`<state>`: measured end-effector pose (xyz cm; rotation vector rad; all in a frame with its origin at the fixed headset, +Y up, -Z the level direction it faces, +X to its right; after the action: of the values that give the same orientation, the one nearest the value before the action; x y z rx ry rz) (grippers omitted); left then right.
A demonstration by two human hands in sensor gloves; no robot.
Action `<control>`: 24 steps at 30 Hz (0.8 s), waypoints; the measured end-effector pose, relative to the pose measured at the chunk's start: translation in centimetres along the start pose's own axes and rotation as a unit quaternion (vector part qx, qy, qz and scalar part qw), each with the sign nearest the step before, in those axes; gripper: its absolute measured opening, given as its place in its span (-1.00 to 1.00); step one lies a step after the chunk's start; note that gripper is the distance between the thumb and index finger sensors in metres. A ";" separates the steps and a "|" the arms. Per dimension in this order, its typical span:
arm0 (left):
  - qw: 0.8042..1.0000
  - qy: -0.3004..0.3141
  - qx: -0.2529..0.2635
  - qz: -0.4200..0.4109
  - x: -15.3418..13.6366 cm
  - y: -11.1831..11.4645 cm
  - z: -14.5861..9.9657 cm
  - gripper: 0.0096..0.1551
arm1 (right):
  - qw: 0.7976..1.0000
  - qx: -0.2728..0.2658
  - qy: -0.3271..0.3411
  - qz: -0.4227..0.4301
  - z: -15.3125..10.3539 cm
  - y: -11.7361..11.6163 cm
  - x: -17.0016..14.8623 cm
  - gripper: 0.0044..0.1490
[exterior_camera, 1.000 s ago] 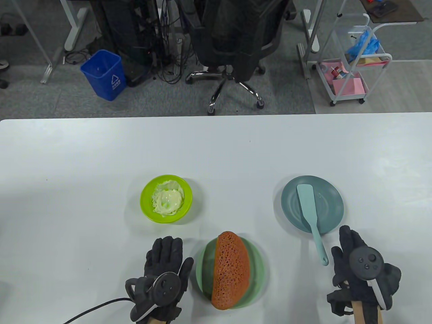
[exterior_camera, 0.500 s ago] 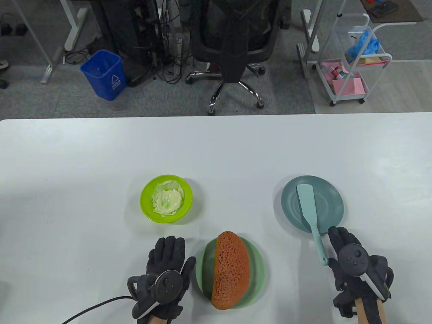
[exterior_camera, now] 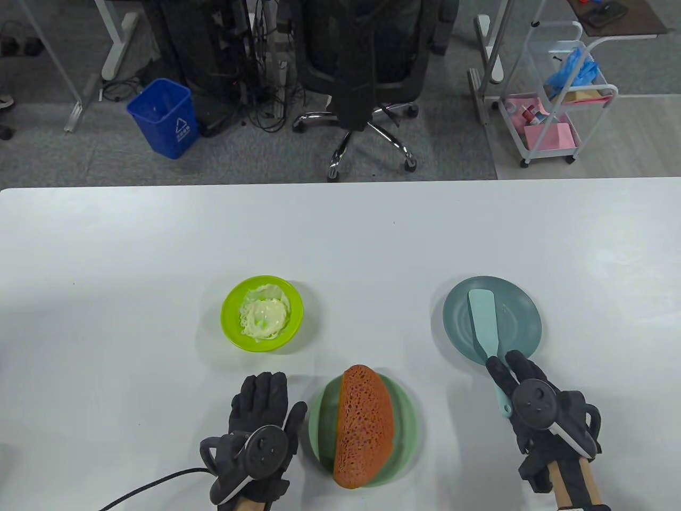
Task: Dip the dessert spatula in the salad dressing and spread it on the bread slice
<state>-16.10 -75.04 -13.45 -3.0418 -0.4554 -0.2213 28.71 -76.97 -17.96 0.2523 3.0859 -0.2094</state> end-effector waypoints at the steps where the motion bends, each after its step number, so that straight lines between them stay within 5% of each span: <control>1: 1.000 0.000 0.000 -0.001 0.0 0.0 0.0 -0.13 | 1.000 0.004 0.001 -0.007 0.1 -0.1 0.2 0.07; 11: 1.000 0.009 -0.003 -0.003 0.2 0.2 0.0 -0.13 | 0.999 -0.025 0.032 0.025 0.7 0.1 0.7 -0.32; 24: 1.000 0.022 0.003 -0.018 0.2 0.3 -0.1 -0.11 | 0.987 -0.090 0.058 0.123 0.8 1.5 0.4 -0.51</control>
<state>-15.85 -75.25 -13.32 -3.0184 -0.5071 -0.2865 28.58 -75.51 -18.94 0.6515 3.1189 0.0968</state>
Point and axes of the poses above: the tracker on the back of each hand, its own x axis roughly to the thumb side, its own z axis roughly from the wrist to the fingertips, y = z × x, the point moved 1 cm from there along z, roughly from the wrist to the fingertips, and after that the axes turned 1 degree about -y, right-handed, at the moved point
